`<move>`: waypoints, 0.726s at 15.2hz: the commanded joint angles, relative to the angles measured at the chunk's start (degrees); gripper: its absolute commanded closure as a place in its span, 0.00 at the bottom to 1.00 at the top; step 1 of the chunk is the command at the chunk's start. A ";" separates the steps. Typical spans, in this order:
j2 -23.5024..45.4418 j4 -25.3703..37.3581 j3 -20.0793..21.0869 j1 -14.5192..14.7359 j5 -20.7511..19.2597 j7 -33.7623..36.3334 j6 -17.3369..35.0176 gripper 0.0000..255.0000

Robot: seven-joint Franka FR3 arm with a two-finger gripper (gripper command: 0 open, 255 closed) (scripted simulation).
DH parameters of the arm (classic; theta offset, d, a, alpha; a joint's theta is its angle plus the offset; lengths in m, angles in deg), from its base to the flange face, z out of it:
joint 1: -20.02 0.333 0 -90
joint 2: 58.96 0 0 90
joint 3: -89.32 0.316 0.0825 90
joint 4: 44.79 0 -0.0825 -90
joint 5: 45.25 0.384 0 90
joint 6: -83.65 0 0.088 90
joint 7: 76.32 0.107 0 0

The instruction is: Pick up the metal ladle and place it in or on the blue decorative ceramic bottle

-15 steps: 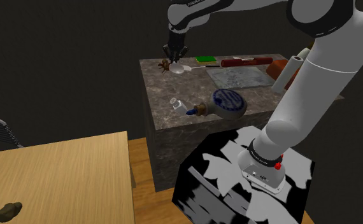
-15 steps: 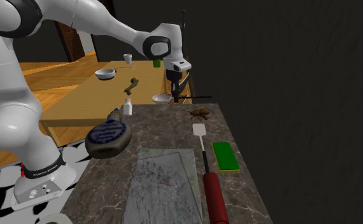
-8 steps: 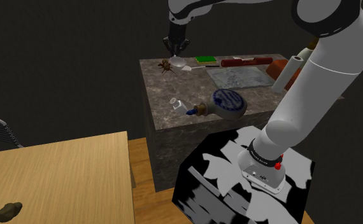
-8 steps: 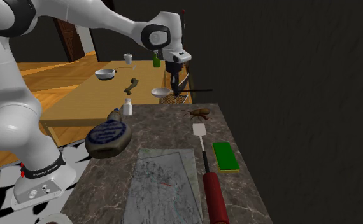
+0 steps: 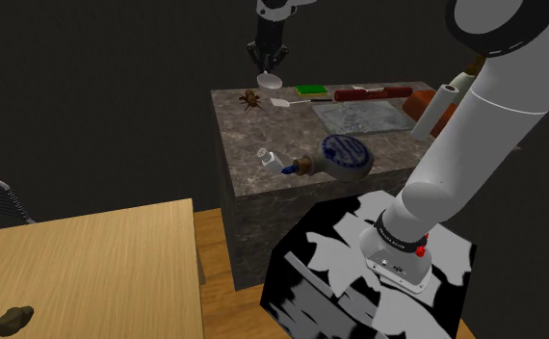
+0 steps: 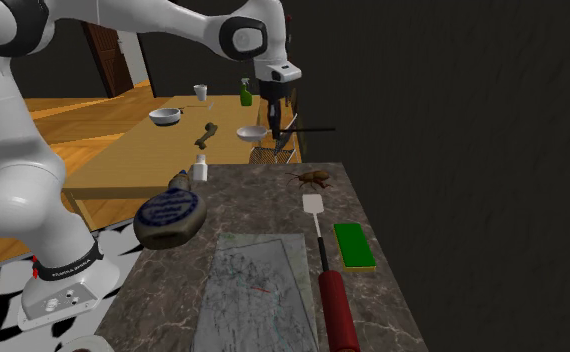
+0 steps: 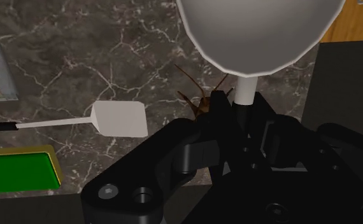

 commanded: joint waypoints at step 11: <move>-5.32 1.35 -0.10 -0.12 0.12 -0.26 -6.68 1.00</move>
